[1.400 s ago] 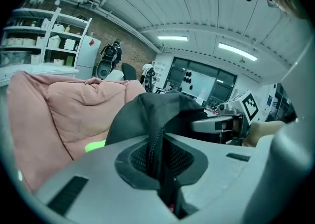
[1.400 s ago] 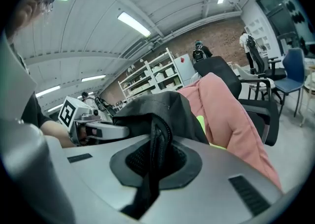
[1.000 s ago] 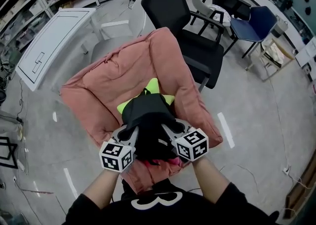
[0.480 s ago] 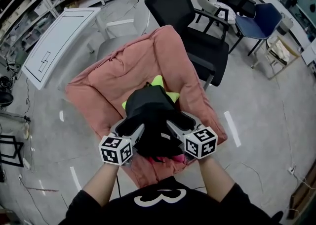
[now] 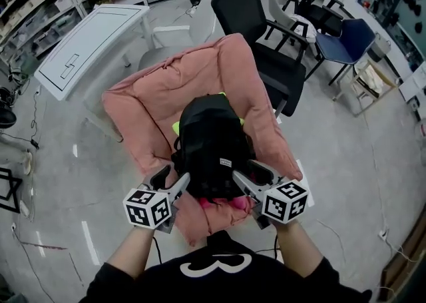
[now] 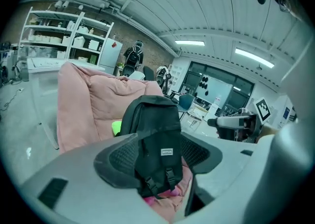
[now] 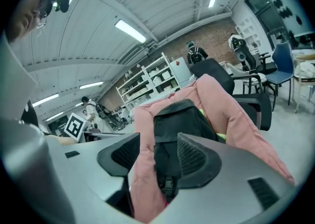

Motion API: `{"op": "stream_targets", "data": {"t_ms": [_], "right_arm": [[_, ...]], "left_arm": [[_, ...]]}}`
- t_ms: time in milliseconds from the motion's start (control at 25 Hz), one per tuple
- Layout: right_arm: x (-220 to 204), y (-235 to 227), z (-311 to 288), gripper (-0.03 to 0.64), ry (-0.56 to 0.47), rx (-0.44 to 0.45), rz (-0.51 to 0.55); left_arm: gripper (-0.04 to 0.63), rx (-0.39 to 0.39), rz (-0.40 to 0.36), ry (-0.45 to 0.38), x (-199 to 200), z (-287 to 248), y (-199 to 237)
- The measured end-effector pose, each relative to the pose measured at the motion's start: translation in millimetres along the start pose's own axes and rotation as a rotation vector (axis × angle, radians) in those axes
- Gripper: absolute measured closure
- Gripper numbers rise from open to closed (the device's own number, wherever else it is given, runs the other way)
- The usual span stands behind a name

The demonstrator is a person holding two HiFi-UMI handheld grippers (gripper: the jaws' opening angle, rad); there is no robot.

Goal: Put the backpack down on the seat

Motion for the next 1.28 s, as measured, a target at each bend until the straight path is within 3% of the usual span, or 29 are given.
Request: {"op": "stream_targets", "data": {"t_ms": [200,280,360,440,560,960,1280], "right_arm": [[-5,76,19,0.383,0.000,0.119,-0.004],[-6,102,29,0.447,-0.023,0.141,-0.010],[-8,124,42,0.554,-0.045,0.162,-0.030],[-12,145,55,0.603,-0.054,0.197,-0.055],[-21,174,74,0.612,-0.040,0.238,-0.068],[-36,245,118,0.614,-0.065,0.302,-0.007],[-47,264,129,0.613,-0.066,0.317,0.025]], "left_arm": [[0.339,-0.065,0.043,-0.042,10,59,-27],[0.361,-0.102,0.063,-0.051,10,82,-40],[0.402,-0.146,0.088,-0.056,6,104,-56],[0.447,-0.196,0.105,-0.060,1,124,-74],[0.580,-0.252,0.113,-0.084,1,152,-96],[0.589,-0.301,0.039,-0.146,1,224,-128],[0.589,-0.294,0.012,-0.155,-10,249,-132]]}}
Point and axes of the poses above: the fingertips, and each gripper's own axes: z backward along the fingers, y to its left, x out of its top, the point moved 3 cm from there along z, backward along the fingers, and after that the axes turned 9 degrees about -y, right-handed, at the moved point
